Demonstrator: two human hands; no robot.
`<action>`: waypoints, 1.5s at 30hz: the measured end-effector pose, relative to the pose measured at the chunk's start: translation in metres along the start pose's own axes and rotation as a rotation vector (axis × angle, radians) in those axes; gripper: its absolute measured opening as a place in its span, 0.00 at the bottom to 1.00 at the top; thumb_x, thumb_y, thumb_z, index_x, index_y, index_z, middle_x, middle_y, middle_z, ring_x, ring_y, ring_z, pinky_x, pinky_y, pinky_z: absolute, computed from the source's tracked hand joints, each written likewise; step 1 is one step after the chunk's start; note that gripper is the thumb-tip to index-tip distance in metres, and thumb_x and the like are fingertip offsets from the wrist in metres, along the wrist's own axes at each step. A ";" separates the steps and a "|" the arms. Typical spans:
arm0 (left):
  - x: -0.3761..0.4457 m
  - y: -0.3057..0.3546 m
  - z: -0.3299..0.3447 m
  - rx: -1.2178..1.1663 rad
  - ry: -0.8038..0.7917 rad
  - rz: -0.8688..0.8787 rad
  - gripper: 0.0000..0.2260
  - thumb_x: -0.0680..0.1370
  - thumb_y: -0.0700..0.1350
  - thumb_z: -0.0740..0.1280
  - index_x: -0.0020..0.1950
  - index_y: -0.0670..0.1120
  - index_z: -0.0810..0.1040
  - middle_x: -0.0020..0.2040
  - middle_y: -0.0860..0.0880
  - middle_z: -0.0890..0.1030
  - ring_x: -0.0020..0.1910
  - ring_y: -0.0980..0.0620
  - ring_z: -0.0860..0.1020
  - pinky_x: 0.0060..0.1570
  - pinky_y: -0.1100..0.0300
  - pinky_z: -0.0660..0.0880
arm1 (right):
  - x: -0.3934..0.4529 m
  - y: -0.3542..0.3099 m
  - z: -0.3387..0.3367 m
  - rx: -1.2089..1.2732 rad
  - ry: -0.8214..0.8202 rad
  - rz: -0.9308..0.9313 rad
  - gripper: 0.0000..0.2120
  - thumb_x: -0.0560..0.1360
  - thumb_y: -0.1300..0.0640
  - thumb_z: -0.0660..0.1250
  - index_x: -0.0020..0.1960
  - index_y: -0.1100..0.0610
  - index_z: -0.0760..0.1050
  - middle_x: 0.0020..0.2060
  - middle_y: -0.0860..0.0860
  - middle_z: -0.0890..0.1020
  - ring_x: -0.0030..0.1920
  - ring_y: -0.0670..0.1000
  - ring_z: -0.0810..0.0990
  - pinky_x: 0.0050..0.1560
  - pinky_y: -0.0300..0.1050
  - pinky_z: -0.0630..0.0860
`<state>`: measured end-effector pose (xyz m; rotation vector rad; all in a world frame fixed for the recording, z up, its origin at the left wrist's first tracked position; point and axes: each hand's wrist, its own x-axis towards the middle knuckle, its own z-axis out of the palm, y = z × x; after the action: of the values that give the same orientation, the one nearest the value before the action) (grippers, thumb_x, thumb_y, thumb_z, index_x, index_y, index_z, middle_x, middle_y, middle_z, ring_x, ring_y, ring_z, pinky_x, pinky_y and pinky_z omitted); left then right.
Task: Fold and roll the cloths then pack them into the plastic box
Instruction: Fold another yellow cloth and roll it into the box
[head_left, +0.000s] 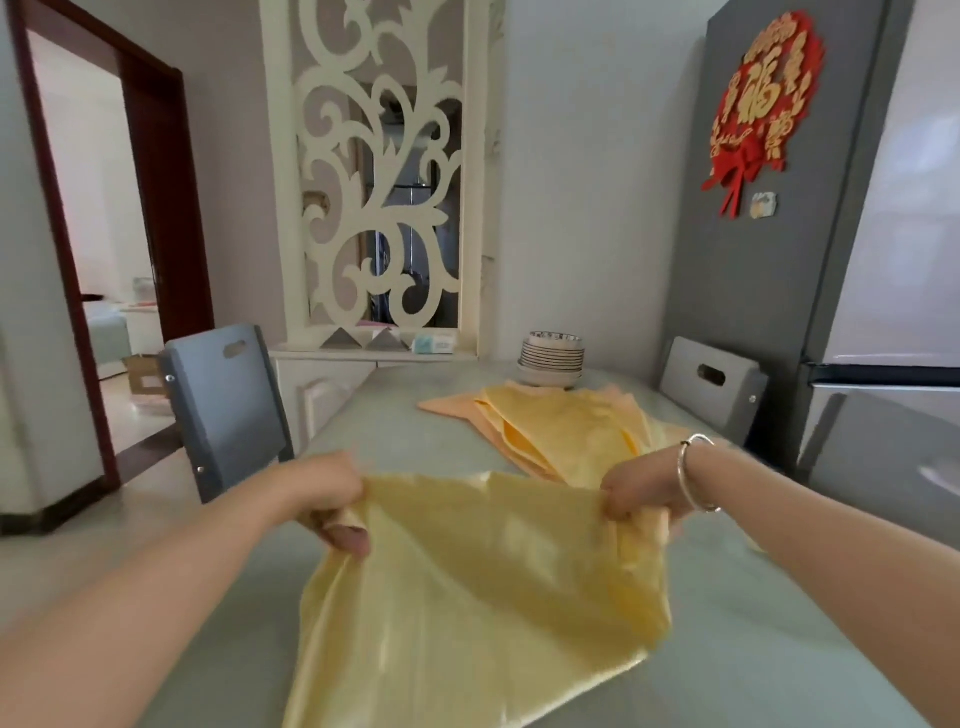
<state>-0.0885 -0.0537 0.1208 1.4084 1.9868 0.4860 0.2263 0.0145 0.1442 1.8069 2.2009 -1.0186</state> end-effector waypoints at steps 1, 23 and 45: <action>0.007 0.009 -0.001 -0.158 0.107 0.039 0.09 0.74 0.31 0.64 0.52 0.36 0.79 0.45 0.37 0.83 0.36 0.45 0.83 0.47 0.44 0.80 | 0.009 -0.004 -0.007 0.164 0.109 -0.041 0.10 0.75 0.65 0.57 0.53 0.63 0.74 0.50 0.59 0.81 0.42 0.57 0.82 0.48 0.51 0.79; 0.022 -0.051 0.024 0.639 0.501 0.526 0.26 0.77 0.37 0.55 0.64 0.66 0.71 0.64 0.61 0.73 0.65 0.56 0.67 0.65 0.57 0.58 | 0.023 0.067 0.043 -0.880 0.764 -0.172 0.15 0.74 0.58 0.57 0.58 0.50 0.72 0.54 0.50 0.81 0.70 0.50 0.66 0.73 0.56 0.38; -0.013 -0.105 0.040 -0.080 0.274 0.340 0.10 0.68 0.49 0.77 0.43 0.44 0.84 0.41 0.44 0.84 0.41 0.46 0.81 0.43 0.55 0.74 | 0.012 0.102 0.084 0.051 0.672 -0.191 0.09 0.72 0.59 0.64 0.37 0.65 0.71 0.30 0.53 0.72 0.32 0.50 0.69 0.34 0.45 0.65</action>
<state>-0.1310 -0.1055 0.0300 1.7120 1.9112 0.9441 0.2892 -0.0164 0.0312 2.2403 2.7762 -0.5297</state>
